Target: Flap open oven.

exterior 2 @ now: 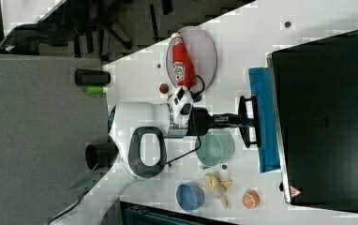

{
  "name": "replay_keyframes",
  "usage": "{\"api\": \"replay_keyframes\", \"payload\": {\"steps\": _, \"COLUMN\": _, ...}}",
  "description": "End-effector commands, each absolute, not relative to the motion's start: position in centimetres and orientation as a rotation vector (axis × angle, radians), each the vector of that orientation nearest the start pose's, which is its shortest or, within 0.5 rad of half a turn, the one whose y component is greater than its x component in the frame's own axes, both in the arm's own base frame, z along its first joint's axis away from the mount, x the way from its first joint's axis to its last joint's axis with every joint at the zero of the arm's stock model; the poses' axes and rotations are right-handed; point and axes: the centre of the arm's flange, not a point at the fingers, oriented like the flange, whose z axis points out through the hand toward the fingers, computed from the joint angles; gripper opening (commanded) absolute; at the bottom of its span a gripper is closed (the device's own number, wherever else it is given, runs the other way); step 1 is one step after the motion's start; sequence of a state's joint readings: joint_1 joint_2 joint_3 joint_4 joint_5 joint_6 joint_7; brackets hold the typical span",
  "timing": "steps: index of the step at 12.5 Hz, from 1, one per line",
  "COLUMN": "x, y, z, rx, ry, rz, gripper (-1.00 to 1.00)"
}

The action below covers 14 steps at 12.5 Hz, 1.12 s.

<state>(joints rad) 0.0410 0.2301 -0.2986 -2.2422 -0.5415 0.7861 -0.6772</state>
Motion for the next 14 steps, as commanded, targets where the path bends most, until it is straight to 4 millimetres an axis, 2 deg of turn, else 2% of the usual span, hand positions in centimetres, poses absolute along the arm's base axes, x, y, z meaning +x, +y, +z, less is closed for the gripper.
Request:
{"api": "replay_keyframes", "payload": {"steps": 1, "x": 51.7, "y": -9.3, "z": 22.8, "rx": -3.605, "ry": 0.032, "rz": 0.253, "gripper": -0.65}}
{"api": "replay_keyframes", "payload": {"steps": 5, "x": 51.7, "y": -5.8, "z": 18.6, "rx": -3.713, "ry": 0.058, "rz": 0.244, "gripper": -0.65}}
{"api": "replay_keyframes", "payload": {"steps": 7, "x": 51.5, "y": -4.0, "z": 16.3, "rx": -3.781, "ry": 0.000, "rz": 0.221, "gripper": -0.65}}
{"api": "replay_keyframes", "payload": {"steps": 11, "x": 50.9, "y": -1.6, "z": 12.4, "rx": -3.917, "ry": 0.111, "rz": 0.151, "gripper": -0.65}}
{"api": "replay_keyframes", "payload": {"steps": 14, "x": 51.1, "y": -0.4, "z": 9.6, "rx": -3.959, "ry": -0.020, "rz": 0.167, "gripper": -0.65}}
